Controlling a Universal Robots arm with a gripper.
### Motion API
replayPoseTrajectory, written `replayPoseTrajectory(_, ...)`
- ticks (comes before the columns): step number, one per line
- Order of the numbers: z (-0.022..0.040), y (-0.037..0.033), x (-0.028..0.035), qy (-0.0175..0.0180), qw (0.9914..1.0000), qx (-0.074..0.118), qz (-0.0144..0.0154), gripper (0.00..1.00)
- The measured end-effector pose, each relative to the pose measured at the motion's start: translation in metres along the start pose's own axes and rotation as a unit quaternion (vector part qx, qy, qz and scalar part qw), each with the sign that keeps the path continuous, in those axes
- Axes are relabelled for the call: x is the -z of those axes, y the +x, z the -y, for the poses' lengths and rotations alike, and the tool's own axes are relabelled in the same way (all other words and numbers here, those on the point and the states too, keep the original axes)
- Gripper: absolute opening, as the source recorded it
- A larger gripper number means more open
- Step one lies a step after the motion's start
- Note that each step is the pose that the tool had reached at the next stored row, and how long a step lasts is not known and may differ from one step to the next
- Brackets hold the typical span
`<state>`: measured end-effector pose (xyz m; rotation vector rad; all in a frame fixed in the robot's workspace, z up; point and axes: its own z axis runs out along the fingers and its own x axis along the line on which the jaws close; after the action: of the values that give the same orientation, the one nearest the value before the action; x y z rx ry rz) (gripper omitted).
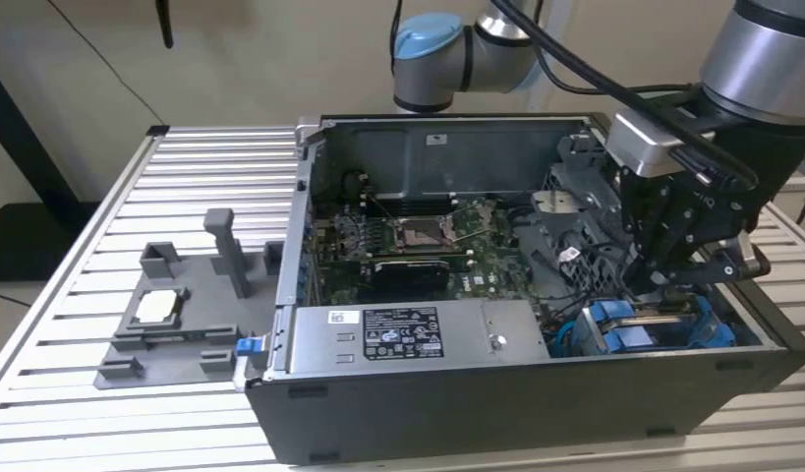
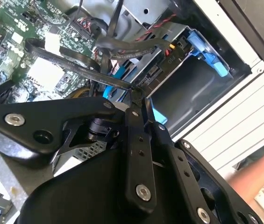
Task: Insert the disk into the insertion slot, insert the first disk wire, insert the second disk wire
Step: 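Insert the second disk wire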
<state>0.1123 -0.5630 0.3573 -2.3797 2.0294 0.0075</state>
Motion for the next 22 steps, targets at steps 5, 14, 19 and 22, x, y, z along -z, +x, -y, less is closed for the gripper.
replayPoseTrajectory(5,0.0056,0.0024,-0.0002,-0.0034,0.99999,-0.001,0.0006,0.16)
replayPoseTrajectory(14,0.0073,0.0031,-0.0039,-0.0043,0.99931,-0.037,0.0007,0.16)
replayPoseTrajectory(19,0.0122,0.0044,-0.0053,-0.006,0.99904,-0.043,0.0016,0.16)
replayPoseTrajectory(22,0.0141,0.0048,-0.0066,-0.0059,0.9989,-0.046,0.0039,0.16)
